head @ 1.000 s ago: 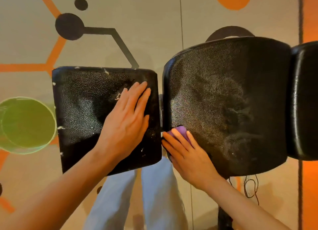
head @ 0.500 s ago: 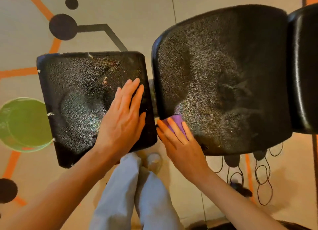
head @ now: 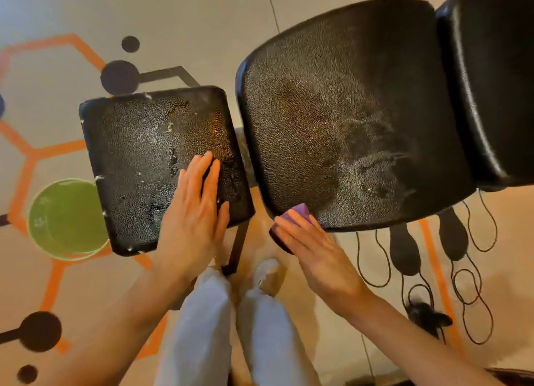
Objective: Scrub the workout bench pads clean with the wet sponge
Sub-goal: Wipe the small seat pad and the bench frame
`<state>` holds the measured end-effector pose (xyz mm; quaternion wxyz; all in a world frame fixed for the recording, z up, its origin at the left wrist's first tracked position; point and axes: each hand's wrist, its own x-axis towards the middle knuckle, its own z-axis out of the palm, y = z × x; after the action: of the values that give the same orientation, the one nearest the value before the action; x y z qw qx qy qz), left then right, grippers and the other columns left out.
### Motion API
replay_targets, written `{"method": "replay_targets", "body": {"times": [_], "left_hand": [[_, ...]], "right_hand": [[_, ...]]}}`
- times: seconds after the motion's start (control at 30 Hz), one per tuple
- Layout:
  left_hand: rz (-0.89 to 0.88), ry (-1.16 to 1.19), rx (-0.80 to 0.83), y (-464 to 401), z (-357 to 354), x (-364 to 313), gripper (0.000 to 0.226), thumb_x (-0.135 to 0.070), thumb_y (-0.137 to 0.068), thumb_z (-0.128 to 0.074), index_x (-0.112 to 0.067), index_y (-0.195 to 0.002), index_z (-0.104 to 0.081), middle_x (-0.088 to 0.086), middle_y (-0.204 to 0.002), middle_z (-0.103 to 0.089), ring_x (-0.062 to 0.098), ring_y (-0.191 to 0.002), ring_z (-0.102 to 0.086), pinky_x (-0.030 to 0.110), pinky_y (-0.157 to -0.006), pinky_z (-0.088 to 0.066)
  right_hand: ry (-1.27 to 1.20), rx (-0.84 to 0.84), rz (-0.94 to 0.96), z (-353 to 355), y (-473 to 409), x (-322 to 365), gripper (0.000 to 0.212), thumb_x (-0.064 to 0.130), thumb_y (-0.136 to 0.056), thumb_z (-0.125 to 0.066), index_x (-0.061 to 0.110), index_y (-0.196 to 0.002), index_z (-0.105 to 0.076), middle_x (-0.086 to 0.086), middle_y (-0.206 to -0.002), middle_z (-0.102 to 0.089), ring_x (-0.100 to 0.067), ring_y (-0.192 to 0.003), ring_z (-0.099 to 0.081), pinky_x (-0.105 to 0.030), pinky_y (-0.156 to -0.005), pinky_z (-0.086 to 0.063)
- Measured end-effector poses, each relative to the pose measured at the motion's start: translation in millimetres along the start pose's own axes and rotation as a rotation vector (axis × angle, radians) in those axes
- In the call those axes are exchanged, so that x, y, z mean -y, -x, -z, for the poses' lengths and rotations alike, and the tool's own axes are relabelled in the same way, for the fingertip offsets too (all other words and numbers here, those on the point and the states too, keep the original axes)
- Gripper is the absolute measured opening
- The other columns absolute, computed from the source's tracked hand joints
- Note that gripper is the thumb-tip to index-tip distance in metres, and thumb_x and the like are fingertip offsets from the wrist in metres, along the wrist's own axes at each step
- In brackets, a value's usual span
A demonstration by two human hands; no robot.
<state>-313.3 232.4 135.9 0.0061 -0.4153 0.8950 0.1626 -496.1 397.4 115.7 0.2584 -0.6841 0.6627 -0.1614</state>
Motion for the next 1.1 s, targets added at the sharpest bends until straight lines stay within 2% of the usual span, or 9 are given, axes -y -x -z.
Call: {"method": "replay_targets", "body": {"times": [0.17, 0.3, 0.37, 0.43, 0.57, 0.73, 0.87, 0.97, 1.1], "left_hand": [[0.027, 0.048, 0.008, -5.5, 7.6, 16.6, 0.06, -0.026, -0.098, -0.045, 0.0, -0.15, -0.029, 0.015, -0.157, -0.024, 0.03, -0.15, -0.017, 0.039, -0.124, -0.006], [0.004, -0.005, 0.005, -18.8, 15.0, 33.9, 0.062, -0.023, -0.096, -0.051, 0.0, -0.15, -0.029, 0.016, -0.157, -0.025, 0.031, -0.149, -0.018, 0.038, -0.124, -0.007], [-0.017, -0.025, 0.007, -26.0, 17.6, 44.6, 0.062, -0.025, -0.097, -0.048, 0.001, -0.149, -0.029, 0.017, -0.156, -0.026, 0.031, -0.149, -0.019, 0.038, -0.124, -0.008], [-0.039, -0.039, 0.005, -33.7, 19.6, 57.4, 0.06, -0.027, -0.099, -0.045, 0.003, -0.149, -0.029, 0.018, -0.156, -0.026, 0.032, -0.149, -0.019, 0.041, -0.124, -0.01], [-0.069, -0.059, 0.012, -45.4, 21.2, 85.6, 0.062, -0.034, -0.099, -0.038, 0.003, -0.148, -0.029, 0.019, -0.155, -0.026, 0.034, -0.146, -0.023, 0.048, -0.122, -0.017], [-0.124, -0.072, 0.001, -45.5, 19.6, 96.2, 0.062, -0.033, -0.099, -0.035, 0.004, -0.149, -0.028, 0.021, -0.156, -0.025, 0.036, -0.147, -0.023, 0.047, -0.122, -0.016], [-0.113, -0.099, -0.021, -45.7, 16.6, 95.3, 0.062, -0.032, -0.099, -0.034, 0.003, -0.149, -0.027, 0.022, -0.156, -0.025, 0.036, -0.147, -0.022, 0.045, -0.123, -0.016], [-0.113, -0.091, -0.03, -45.5, 15.1, 96.1, 0.062, -0.032, -0.099, -0.035, 0.002, -0.15, -0.027, 0.021, -0.157, -0.024, 0.034, -0.148, -0.021, 0.042, -0.123, -0.014], [-0.115, -0.089, -0.032, -46.7, 15.2, 95.9, 0.062, -0.033, -0.098, -0.036, 0.004, -0.148, -0.03, 0.022, -0.156, -0.026, 0.035, -0.147, -0.024, 0.044, -0.123, -0.017]], "right_hand": [[-0.304, -0.34, -0.205, -1.3, -49.8, 33.7, 0.045, -0.007, -0.092, -0.047, 0.001, -0.136, -0.051, -0.011, -0.145, -0.047, -0.022, -0.14, -0.037, -0.041, -0.118, -0.026], [-0.518, -0.539, -0.359, -14.0, -99.5, 54.7, 0.042, 0.003, -0.095, -0.052, 0.005, -0.137, -0.05, -0.008, -0.144, -0.05, -0.016, -0.137, -0.043, -0.042, -0.114, -0.033], [-0.587, -0.542, -0.433, -19.1, -123.6, 60.7, 0.043, 0.012, -0.098, -0.048, 0.01, -0.14, -0.046, -0.006, -0.146, -0.047, -0.015, -0.138, -0.041, -0.04, -0.114, -0.034], [-0.606, -0.513, -0.476, -27.8, -146.1, 64.6, 0.044, 0.018, -0.1, -0.045, 0.012, -0.143, -0.043, -0.004, -0.152, -0.04, -0.015, -0.143, -0.033, -0.039, -0.117, -0.03], [-0.338, -0.487, -0.443, -60.6, -140.9, 76.1, 0.047, 0.019, -0.1, -0.046, 0.008, -0.145, -0.041, -0.006, -0.156, -0.031, -0.02, -0.149, -0.018, -0.044, -0.12, -0.019], [-0.182, -0.423, -0.417, -80.3, -96.7, 103.3, 0.047, 0.022, -0.101, -0.038, 0.008, -0.147, -0.037, -0.004, -0.158, -0.026, -0.023, -0.149, -0.016, -0.052, -0.116, -0.024], [-0.098, -0.447, -0.425, -56.4, -169.5, 73.2, 0.048, 0.027, -0.103, -0.04, 0.009, -0.147, -0.037, -0.006, -0.157, -0.029, -0.021, -0.148, -0.019, -0.045, -0.119, -0.022], [-0.045, -0.391, -0.448, -38.2, -219.3, 52.7, 0.05, 0.03, -0.104, -0.035, 0.012, -0.15, -0.03, -0.004, -0.16, -0.022, -0.019, -0.149, -0.015, -0.041, -0.121, -0.019], [0.072, -0.293, -0.349, -51.0, -155.9, 73.5, 0.05, 0.024, -0.101, -0.036, 0.011, -0.149, -0.033, -0.005, -0.159, -0.023, -0.023, -0.149, -0.014, -0.046, -0.119, -0.023]]}}
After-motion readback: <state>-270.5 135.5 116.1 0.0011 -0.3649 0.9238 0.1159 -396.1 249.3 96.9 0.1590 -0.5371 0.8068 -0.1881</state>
